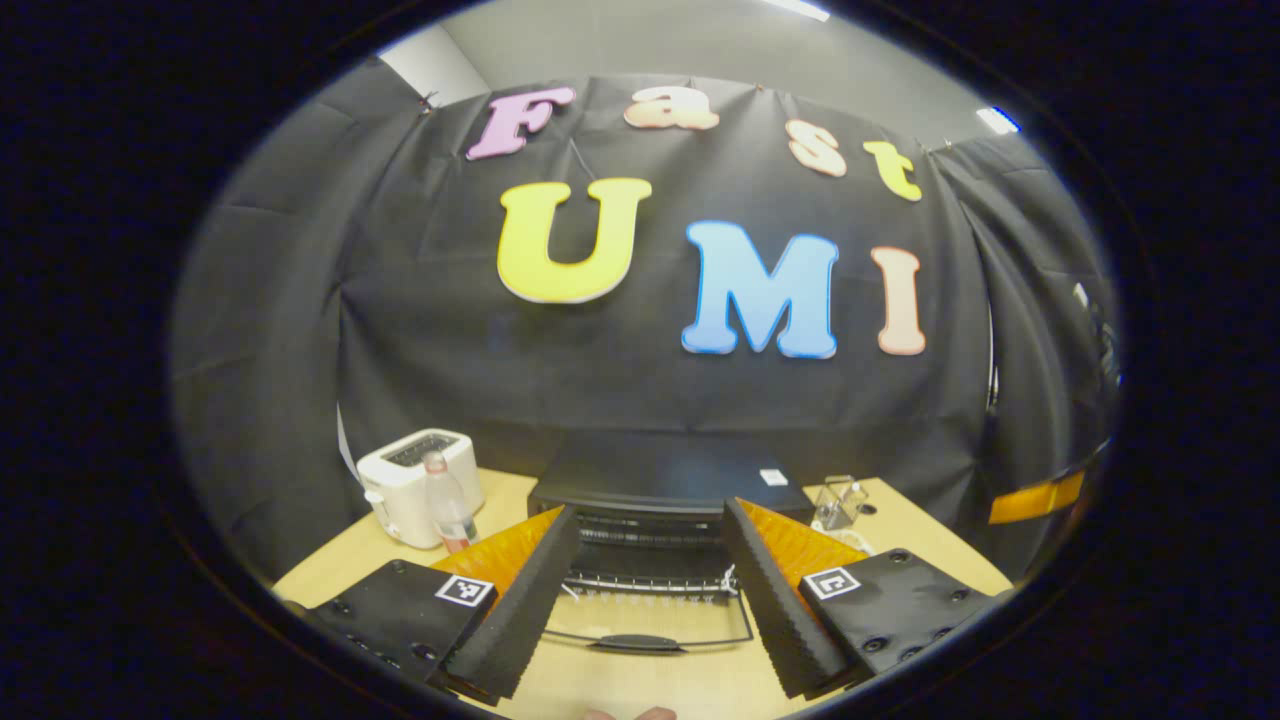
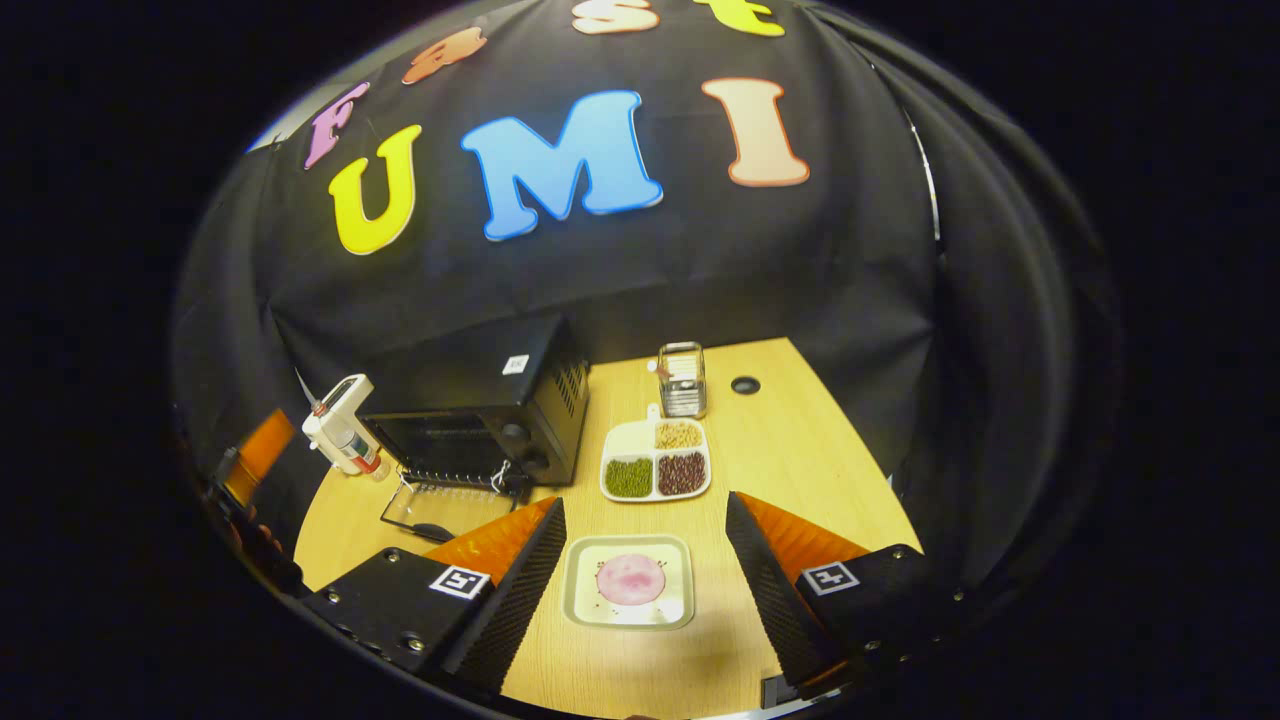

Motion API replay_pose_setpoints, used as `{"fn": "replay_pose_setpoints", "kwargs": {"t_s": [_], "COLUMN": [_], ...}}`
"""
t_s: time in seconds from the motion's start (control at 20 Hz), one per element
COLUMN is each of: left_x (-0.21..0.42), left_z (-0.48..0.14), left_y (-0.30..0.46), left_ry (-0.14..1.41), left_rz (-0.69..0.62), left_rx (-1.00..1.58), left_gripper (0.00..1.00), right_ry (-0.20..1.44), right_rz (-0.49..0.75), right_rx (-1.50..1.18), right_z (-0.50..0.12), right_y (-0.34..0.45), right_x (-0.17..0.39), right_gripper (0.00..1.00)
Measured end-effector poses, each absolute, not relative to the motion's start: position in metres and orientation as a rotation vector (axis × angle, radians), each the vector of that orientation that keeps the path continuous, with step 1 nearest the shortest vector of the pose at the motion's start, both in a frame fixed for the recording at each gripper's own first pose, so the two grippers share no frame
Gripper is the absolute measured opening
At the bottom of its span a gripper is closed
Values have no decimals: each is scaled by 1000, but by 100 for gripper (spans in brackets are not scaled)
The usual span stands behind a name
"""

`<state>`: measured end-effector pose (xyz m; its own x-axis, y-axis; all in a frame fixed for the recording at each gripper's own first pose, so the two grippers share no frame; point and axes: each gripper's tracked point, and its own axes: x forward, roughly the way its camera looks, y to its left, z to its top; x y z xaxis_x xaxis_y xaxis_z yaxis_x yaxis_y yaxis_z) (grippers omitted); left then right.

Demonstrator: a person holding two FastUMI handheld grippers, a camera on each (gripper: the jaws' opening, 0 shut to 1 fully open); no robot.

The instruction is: Open the electric oven with the left hand, put the food in, and close the electric oven.

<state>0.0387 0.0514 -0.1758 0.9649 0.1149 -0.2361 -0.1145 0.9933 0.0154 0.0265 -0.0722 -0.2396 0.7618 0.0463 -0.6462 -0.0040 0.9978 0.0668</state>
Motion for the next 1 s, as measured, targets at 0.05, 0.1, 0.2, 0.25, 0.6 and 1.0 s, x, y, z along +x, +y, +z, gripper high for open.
{"fn": "replay_pose_setpoints", "kwargs": {"t_s": [0.05,0.1,0.2,0.25,0.6,1.0], "left_x": [35,33,21,15,-6,-24], "left_z": [-156,-139,-109,-97,-75,-100], "left_y": [52,52,55,57,82,118], "left_ry": [205,176,126,109,77,139], "left_rz": [116,116,119,123,156,220], "left_rx": [2,2,-2,-5,24,6], "left_gripper": [97,100,100,97,92,98], "right_ry": [755,807,901,944,1190,1381], "right_rz": [41,56,69,70,40,-25], "right_rx": [80,96,134,152,203,99], "right_z": [-254,-269,-296,-308,-389,-444], "right_y": [-73,-74,-79,-80,-95,-111], "right_x": [27,26,27,29,35,33], "right_gripper": [98,98,95,95,97,87]}}
